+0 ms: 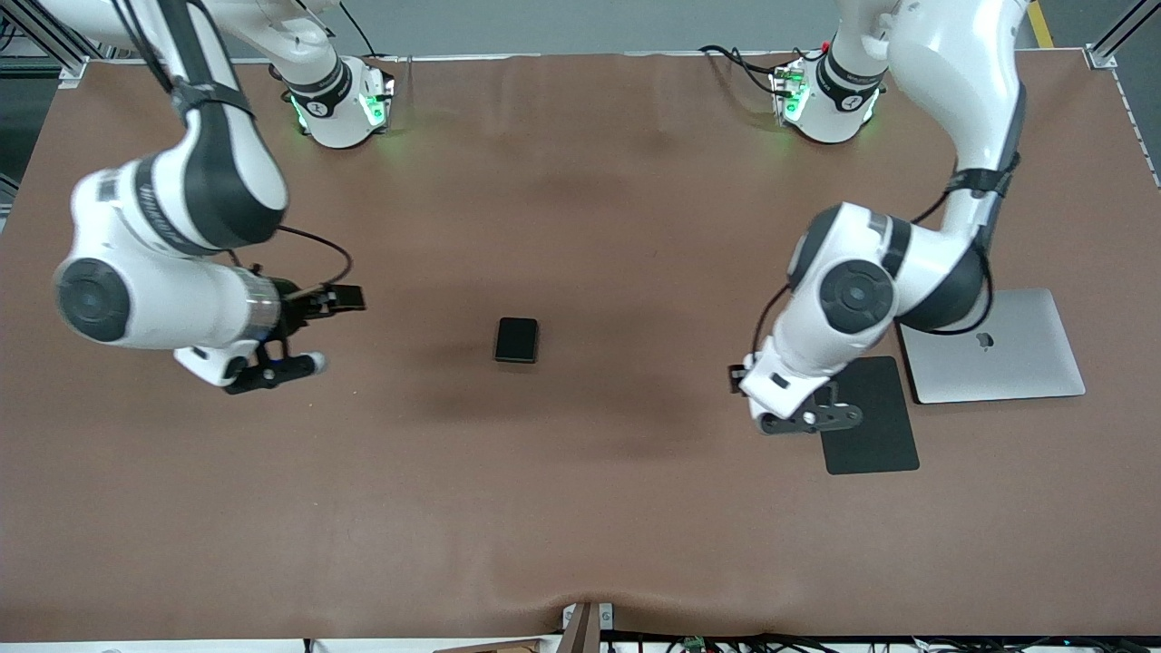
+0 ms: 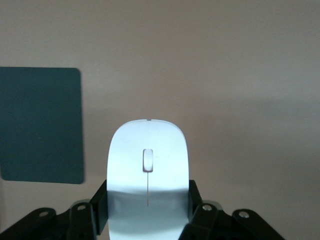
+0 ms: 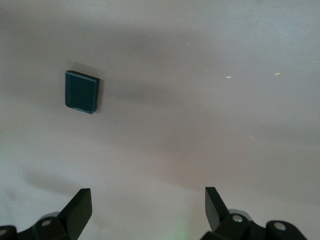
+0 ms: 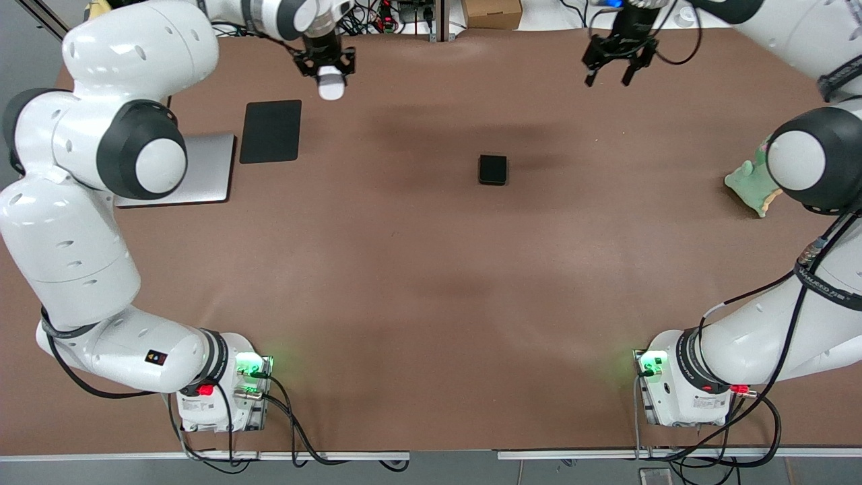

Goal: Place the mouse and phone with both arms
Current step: 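Carry the mouse to the pad while the right gripper reaches the phone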

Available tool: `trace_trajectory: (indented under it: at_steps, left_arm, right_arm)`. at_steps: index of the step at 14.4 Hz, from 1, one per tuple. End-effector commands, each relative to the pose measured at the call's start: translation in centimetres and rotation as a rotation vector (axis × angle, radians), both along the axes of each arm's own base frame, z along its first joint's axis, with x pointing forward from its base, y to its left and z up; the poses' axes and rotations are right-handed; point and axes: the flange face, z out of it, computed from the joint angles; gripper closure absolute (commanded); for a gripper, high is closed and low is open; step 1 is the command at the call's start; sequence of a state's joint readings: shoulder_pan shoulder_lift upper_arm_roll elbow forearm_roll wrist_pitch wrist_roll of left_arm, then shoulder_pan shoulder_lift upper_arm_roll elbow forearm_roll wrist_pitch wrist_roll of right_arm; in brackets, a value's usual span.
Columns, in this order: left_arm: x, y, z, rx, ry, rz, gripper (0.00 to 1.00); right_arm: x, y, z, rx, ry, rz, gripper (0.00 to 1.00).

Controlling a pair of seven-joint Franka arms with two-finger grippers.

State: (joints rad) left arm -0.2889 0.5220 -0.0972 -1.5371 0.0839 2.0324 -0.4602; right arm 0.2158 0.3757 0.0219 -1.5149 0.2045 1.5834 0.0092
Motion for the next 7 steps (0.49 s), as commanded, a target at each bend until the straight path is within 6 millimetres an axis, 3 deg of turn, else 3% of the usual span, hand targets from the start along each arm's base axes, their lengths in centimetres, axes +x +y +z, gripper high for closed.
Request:
trace_trajectory:
  at_steps: [1,5,7]
  left_arm:
    - [-0.5,4.9,-1.4,0.012,0.053,-0.05,0.96]
    - [1.9,13.9,-4.1,-0.001,0.066,-0.079,0.96]
    - [2.6,15.9,-6.2,-0.012,0.061,-0.093,0.96]
  right_arm:
    - [-0.4,3.4,-1.2,-0.012,0.028,-0.027,0.0]
    - [-1.6,8.6,-4.8,-0.051,0.058,-0.028,0.0]
    - [-2.0,10.7,-6.3,-0.064,0.053,-0.032,0.0]
